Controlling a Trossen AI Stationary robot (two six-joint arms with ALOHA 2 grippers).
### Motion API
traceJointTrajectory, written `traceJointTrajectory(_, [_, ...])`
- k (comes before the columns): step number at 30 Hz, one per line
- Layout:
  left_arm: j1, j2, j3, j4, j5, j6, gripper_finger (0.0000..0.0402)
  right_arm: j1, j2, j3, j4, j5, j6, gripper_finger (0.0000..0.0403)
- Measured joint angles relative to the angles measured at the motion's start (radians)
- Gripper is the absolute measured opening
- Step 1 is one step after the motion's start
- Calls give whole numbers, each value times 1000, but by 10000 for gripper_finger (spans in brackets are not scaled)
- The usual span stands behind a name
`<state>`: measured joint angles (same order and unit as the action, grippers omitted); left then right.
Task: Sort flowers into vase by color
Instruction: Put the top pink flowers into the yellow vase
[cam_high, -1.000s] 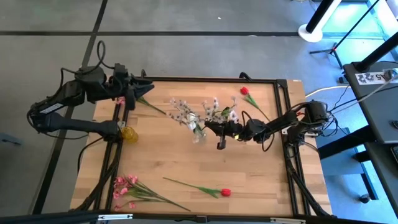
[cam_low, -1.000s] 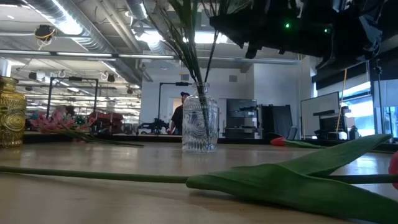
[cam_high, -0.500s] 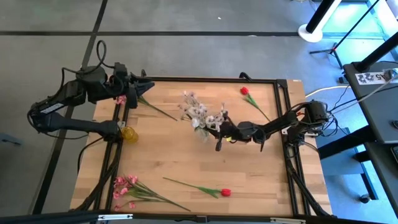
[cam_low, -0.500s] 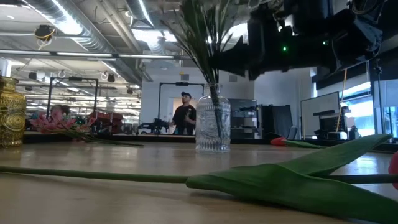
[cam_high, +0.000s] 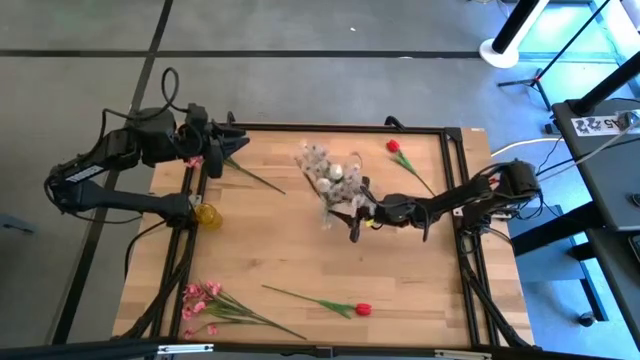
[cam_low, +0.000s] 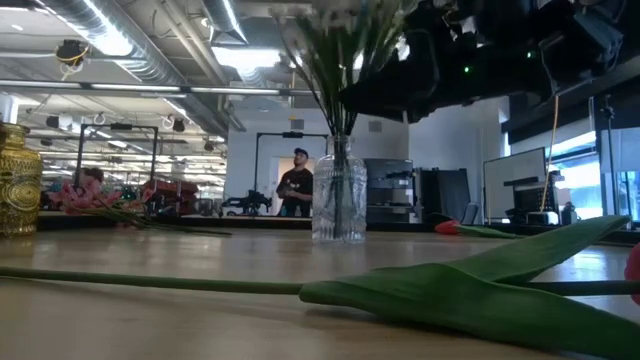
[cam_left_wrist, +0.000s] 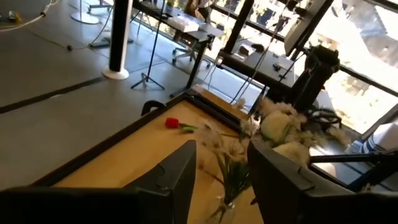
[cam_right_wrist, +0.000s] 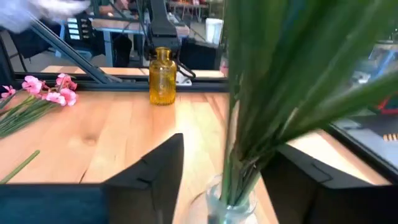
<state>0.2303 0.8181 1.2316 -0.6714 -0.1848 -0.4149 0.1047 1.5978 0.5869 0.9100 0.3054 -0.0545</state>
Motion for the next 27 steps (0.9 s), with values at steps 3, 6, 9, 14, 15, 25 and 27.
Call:
traceJointTrajectory(3, [0, 0, 0, -9, 5, 0, 141, 0, -40, 0, -68, -1, 22, 235])
traceJointTrajectory(6, [0, 0, 0, -9, 19, 0, 141, 0, -64, 1, -106, -2, 25, 253])
traceJointTrajectory(9, [0, 0, 0, -9, 19, 4, 141, 0, -69, 1, -124, -2, 26, 263])
traceJointTrajectory(14, [0, 0, 0, -10, 19, 5, 140, 0, -69, 1, -127, -10, 29, 270])
traceJointTrajectory(15, [0, 0, 0, -14, 19, 5, 140, 0, -71, 1, -127, -10, 39, 272])
traceJointTrajectory(25, [0, -2, 0, -51, 19, 5, 140, 0, -140, 2, -176, -10, 73, 273])
traceJointTrajectory(27, [0, -2, 0, -51, 19, 5, 140, 0, -171, 2, -220, -10, 73, 273])
